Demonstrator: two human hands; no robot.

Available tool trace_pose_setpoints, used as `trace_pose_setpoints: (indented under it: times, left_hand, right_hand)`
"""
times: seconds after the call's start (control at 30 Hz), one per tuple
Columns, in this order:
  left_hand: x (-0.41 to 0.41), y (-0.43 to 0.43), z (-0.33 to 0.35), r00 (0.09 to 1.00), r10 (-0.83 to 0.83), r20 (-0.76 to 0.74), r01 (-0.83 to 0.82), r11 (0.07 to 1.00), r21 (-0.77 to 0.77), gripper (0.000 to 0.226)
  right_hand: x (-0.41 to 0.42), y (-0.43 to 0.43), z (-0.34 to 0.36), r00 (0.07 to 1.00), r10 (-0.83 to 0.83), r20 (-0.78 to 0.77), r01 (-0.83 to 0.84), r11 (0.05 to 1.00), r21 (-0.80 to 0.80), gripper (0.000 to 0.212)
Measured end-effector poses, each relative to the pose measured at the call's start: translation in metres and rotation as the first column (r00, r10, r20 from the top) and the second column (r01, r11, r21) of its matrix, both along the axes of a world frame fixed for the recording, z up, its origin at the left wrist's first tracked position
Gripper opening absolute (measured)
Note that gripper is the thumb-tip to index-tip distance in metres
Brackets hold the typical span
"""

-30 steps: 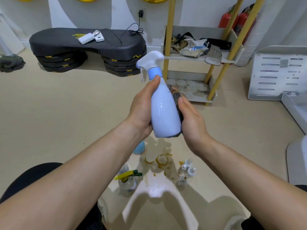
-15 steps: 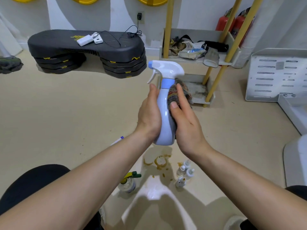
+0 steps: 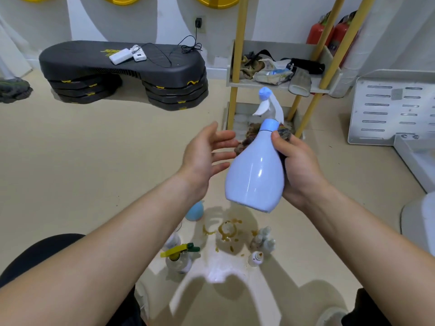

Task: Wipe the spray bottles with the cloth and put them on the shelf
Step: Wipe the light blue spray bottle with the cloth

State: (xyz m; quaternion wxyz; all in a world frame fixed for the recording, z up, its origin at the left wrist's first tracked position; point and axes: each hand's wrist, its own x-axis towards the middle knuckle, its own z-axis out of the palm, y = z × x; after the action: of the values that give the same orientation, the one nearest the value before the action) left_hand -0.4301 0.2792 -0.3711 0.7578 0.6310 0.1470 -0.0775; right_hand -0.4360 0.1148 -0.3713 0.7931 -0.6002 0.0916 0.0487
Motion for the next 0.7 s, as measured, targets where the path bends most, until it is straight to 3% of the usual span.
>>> trace_pose_setpoints:
  times: [0.07, 0.13, 0.27, 0.43, 0.53, 0.63, 0.7]
  left_hand:
    - [0.001, 0.011, 0.001, 0.998, -0.025, -0.059, 0.012, 0.979, -0.202, 0.056]
    - [0.001, 0.017, 0.000, 0.997, -0.034, -0.066, 0.013, 0.952, -0.305, 0.062]
    - [0.003, 0.020, -0.010, 0.992, -0.058, -0.116, 0.022, 0.957, -0.288, 0.063]
    - [-0.012, 0.002, -0.010, 0.936, -0.324, -0.140, 0.237, 0.871, -0.431, 0.069]
    - [-0.009, 0.000, -0.002, 0.958, -0.280, -0.066, 0.214, 0.848, -0.486, 0.052]
    - [-0.003, 0.006, 0.000, 0.982, -0.164, -0.091, 0.098, 0.860, -0.501, 0.033]
    - [0.001, 0.008, -0.002, 0.989, -0.136, -0.056, 0.096, 0.884, -0.457, 0.016]
  right_hand:
    - [0.000, -0.004, 0.001, 0.999, 0.016, -0.029, -0.014, 0.996, 0.084, 0.018]
    - [0.000, -0.006, 0.000, 0.999, 0.026, -0.037, -0.021, 0.992, 0.123, 0.019]
    - [0.000, -0.012, 0.001, 0.995, 0.090, -0.053, -0.078, 0.977, 0.196, 0.023]
    - [-0.006, -0.013, 0.011, 0.958, 0.256, -0.127, -0.191, 0.905, 0.381, 0.029]
    - [-0.008, -0.012, 0.011, 0.941, 0.312, -0.132, -0.251, 0.904, 0.345, 0.026]
    - [-0.012, -0.008, 0.008, 0.914, 0.393, -0.101, -0.348, 0.887, 0.304, 0.022]
    - [-0.013, -0.006, 0.004, 0.901, 0.424, -0.092, -0.381, 0.874, 0.302, 0.019]
